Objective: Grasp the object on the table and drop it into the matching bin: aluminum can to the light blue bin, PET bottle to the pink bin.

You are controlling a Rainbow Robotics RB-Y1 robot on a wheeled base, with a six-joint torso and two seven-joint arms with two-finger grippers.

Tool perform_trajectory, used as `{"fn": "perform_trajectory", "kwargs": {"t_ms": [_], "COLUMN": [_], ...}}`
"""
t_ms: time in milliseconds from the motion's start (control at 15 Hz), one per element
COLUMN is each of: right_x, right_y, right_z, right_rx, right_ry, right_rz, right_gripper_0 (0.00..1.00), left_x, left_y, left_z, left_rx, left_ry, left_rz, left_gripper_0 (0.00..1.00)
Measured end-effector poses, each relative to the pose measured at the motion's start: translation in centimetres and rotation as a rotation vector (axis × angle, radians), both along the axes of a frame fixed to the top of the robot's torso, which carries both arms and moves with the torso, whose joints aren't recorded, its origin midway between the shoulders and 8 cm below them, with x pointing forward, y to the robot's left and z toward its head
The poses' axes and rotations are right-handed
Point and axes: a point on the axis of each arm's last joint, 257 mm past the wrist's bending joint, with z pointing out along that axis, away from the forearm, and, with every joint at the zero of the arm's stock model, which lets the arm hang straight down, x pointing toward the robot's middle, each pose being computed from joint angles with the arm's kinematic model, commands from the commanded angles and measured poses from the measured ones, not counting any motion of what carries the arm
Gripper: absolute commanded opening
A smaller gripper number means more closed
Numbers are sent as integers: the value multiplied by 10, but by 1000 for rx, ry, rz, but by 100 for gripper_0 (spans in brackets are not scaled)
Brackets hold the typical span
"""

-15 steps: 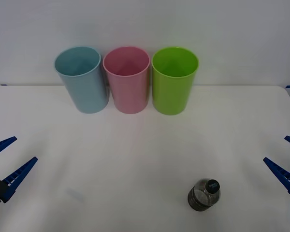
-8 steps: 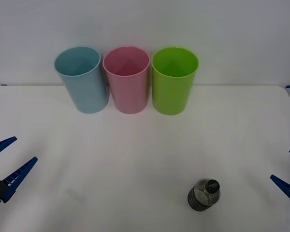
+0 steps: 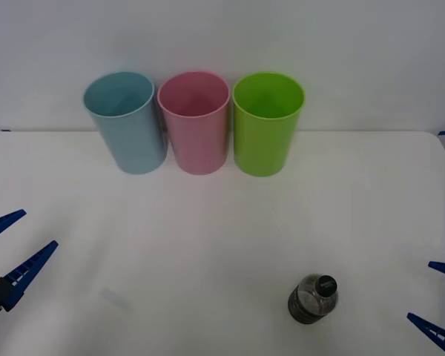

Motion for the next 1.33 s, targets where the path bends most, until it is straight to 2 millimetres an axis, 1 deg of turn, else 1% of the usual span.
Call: {"fn": "perform_trajectory", "kwargs": {"t_ms": [200,400,667,1133,1333], "right_x": [-11,-13,-5,12,15], "right_y": [11,29,52,101,123], "right_z": [-25,-36,-51,-69,-80], "right_rx": [-25,-30,-77,-76,-61], "right_ry": [45,29,-44,-84,-73], "right_rz": [91,151,183,218,228], "right_gripper_0": [100,100,100,100,100], "left_x": [0,0,0,0,0], "left_y": [0,0,0,0,0], "left_z": [0,0,0,0,0], "left_rx": [0,0,0,0,0], "left_ry": [0,0,0,0,0], "left_rz": [0,0,0,0,0], "left_gripper_0": [100,100,100,100,100]}}
